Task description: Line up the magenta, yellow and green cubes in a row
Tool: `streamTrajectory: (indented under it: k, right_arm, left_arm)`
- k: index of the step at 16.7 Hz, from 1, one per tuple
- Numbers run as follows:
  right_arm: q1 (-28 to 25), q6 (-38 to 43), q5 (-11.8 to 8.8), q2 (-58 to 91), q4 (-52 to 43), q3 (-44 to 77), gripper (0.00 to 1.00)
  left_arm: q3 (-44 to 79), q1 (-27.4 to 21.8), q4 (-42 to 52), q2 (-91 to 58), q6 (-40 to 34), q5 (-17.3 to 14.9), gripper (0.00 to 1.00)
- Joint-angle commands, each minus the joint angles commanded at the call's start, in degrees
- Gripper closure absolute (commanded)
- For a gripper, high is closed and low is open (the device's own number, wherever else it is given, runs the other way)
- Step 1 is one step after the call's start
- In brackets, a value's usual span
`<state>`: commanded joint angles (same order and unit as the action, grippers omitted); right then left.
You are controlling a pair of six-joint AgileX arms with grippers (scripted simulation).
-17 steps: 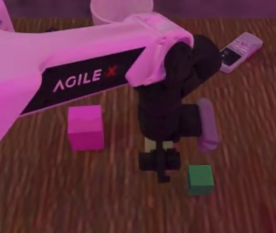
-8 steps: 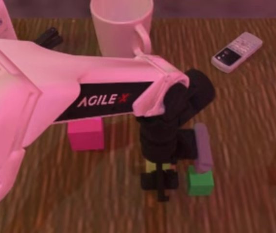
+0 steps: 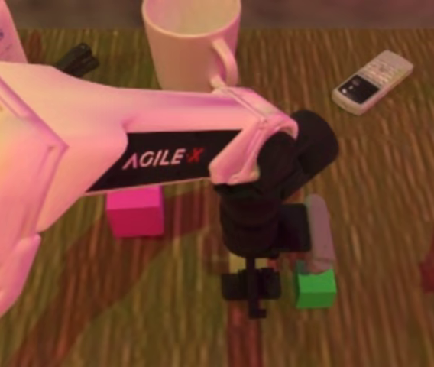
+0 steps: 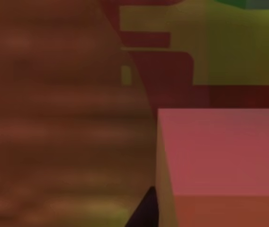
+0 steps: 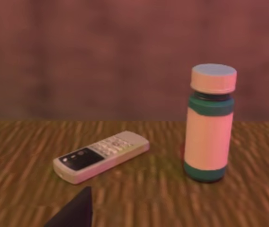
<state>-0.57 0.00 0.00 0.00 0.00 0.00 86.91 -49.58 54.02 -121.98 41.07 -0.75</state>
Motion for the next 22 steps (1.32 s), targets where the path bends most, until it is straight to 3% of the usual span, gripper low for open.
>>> streamTrajectory:
  k: [8,18,22]
  right_arm:
    - [0.00,0.00,0.00,0.00,0.00,0.00,0.00]
    - [0.00,0.00,0.00,0.00,0.00,0.00,0.00]
    - [0.00,0.00,0.00,0.00,0.00,0.00,0.00]
  left_arm:
    - [0.00,0.00,0.00,0.00,0.00,0.00,0.02]
    - [0.20,0.10,0.20,0.07,0.04,0.01,0.00]
    - [4.93,0.65,6.67,1.79,-0.02,0.09,0.00]
